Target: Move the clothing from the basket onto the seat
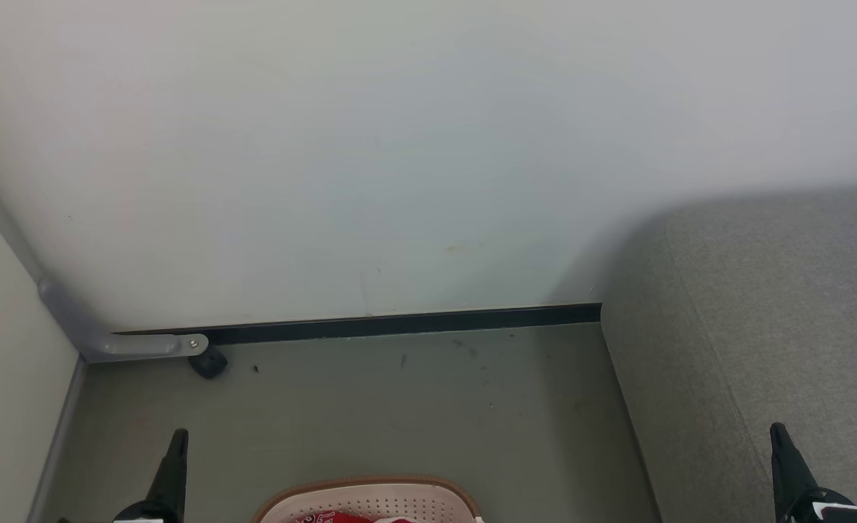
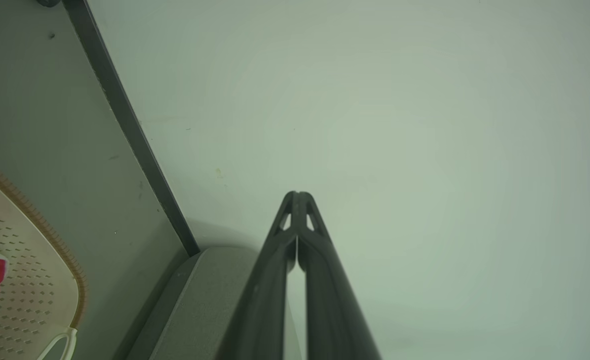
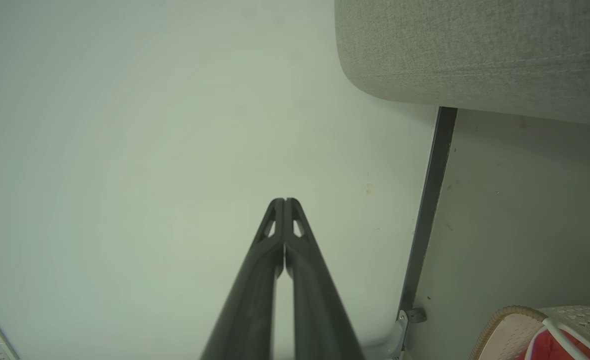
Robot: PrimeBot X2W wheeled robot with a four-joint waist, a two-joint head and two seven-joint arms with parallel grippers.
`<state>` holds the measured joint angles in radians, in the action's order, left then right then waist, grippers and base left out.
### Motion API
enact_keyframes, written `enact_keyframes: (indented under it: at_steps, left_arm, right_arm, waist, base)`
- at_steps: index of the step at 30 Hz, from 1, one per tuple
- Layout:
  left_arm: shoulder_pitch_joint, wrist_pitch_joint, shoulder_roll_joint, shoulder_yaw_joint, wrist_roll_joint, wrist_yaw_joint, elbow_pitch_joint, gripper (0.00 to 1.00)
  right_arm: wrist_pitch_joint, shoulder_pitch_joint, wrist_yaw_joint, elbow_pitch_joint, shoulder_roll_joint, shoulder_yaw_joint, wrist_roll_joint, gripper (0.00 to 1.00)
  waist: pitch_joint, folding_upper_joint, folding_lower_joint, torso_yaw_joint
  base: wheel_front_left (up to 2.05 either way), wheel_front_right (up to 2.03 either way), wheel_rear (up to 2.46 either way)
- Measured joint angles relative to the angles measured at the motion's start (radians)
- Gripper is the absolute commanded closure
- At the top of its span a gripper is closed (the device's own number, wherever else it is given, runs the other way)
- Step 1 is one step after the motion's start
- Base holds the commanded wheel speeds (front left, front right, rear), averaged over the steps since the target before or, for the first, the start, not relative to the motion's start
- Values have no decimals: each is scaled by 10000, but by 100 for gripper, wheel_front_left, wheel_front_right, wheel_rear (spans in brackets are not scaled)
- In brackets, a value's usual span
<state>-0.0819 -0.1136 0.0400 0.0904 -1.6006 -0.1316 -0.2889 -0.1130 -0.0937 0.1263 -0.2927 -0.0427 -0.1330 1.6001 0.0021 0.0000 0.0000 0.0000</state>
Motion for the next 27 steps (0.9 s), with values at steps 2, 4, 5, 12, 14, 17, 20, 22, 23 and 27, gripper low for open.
enact_keyframes:
  at_steps: [2,4,5,12,14,17,20,22,23,27]
  left_arm:
    - [0,0,0,0,0,0,0,100]
    - [0,0,0,0,0,0,0,100]
    - [0,0,0,0,0,0,0,100]
    - [0,0,0,0,0,0,0,100]
    - [0,0,0,0,0,0,0,100]
    - [0,0,0,0,0,0,0,100]
    - [0,0,0,0,0,0,0,100]
    - [0,0,0,0,0,0,0,100]
    - [0,0,0,0,0,0,0,100]
    - [0,0,0,0,0,0,0,100]
  right_arm:
    - [0,0,0,0,0,0,-2,100]
    - [0,0,0,0,0,0,0,100]
    - [0,0,0,0,0,0,0,100]
    - [0,0,0,0,0,0,0,100]
    - [0,0,0,0,0,0,0,100]
    - [0,0,0,0,0,0,-2,100]
    - [0,0,0,0,0,0,0,100]
    - [0,0,0,0,0,0,0,100]
    - [0,0,0,0,0,0,0,100]
    - [0,0,0,0,0,0,0,100]
  waist:
    - [0,0,0,0]
    - [0,0,0,0]
    - [0,0,1,0]
    - [0,0,0,0]
    - [0,0,1,0]
    - [0,0,1,0]
    - [0,0,0,0]
    - [0,0,1,0]
    - [0,0,1,0]
    - [0,0,0,0]
  base:
    - [0,0,0]
    - [0,0,0]
    - [0,0,0]
    - [0,0,0]
    - [0,0,0]
    - [0,0,0]
    - [0,0,0]
    - [0,0,0]
    - [0,0,0]
    - [0,0,0]
